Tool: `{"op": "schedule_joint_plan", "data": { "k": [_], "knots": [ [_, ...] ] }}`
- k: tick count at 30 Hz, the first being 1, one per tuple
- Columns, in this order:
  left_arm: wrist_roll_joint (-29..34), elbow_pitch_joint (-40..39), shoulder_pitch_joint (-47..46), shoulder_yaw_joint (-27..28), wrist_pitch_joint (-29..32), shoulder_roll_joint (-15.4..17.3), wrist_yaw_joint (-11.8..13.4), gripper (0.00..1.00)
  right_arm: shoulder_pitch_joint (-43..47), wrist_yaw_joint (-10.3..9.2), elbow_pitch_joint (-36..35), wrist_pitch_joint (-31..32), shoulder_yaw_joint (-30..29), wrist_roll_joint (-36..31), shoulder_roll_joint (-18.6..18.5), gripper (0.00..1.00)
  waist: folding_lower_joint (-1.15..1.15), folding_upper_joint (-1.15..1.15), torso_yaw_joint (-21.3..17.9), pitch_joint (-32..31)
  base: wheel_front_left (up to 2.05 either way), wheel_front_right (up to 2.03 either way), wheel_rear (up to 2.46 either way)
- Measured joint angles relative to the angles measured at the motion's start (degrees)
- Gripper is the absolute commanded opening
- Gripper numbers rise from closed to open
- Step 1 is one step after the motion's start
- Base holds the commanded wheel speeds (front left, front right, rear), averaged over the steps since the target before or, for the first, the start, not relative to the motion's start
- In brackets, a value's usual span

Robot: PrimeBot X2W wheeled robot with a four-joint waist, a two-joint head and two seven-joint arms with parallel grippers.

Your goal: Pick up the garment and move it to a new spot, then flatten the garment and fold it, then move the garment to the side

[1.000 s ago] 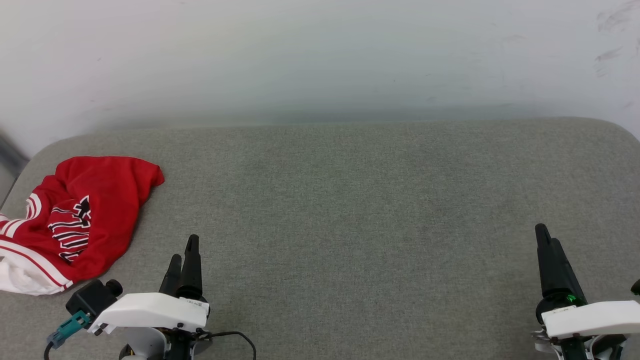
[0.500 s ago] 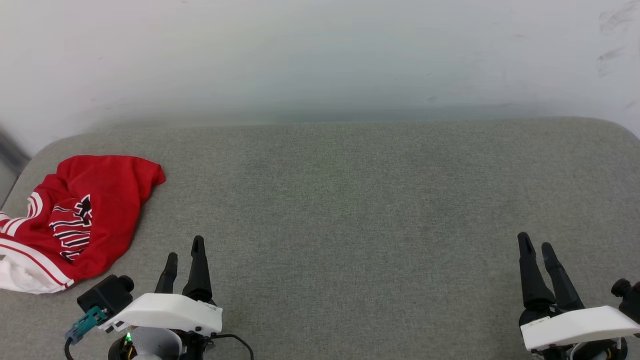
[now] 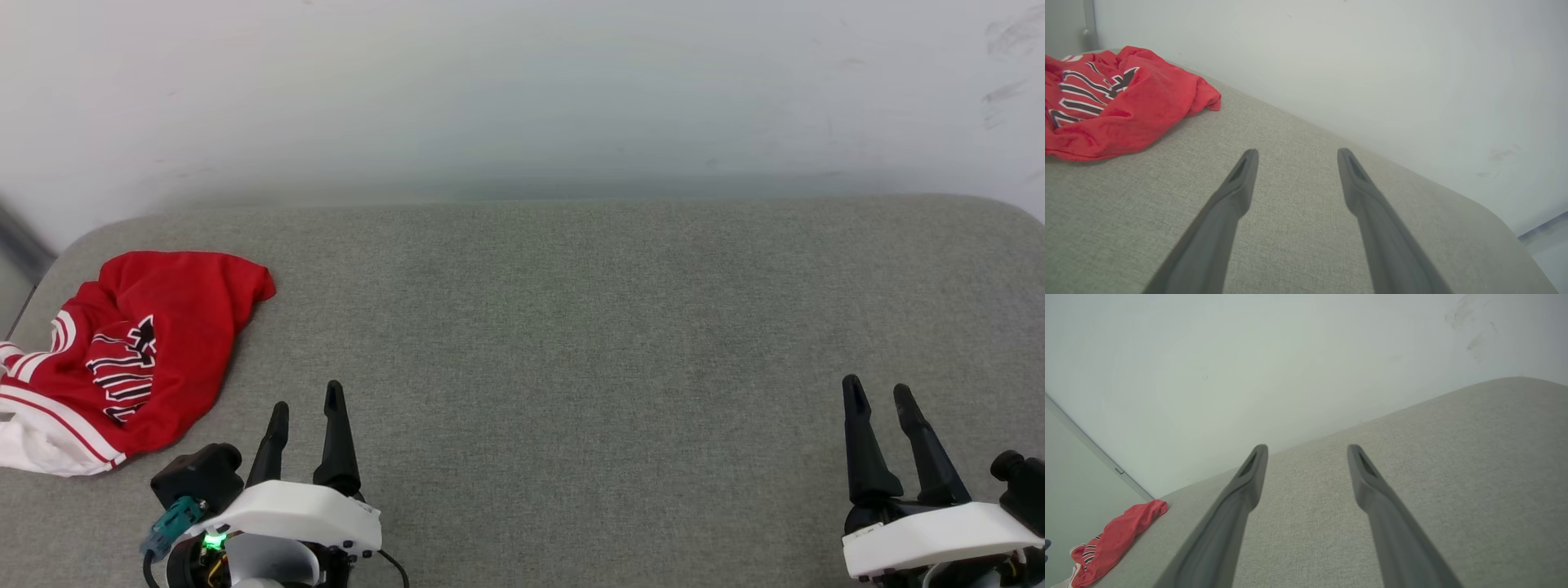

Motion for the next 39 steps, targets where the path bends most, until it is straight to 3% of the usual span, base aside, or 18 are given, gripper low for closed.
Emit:
{"op": "schedule_joint_plan", "data": {
  "k": [16, 39],
  "knots": [
    [8.7, -2.0, 0.8, -2.0, -2.3, 0.3, 0.9, 1.00, 1.4, 0.00, -2.7, -2.4, 0.7, -9.6, 0.0, 1.00, 0.00, 0.00, 0.3, -0.1, 0.00, 0.00, 0.00],
    [19.3, -3.7, 2.6, -2.1, -5.2, -0.4, -2.3, 1.00, 3.2, 0.00, -4.6, -5.1, 0.6, -18.8, 0.0, 1.00, 0.00, 0.00, 1.0, 0.2, 0.00, 0.00, 0.00]
  ]
}}
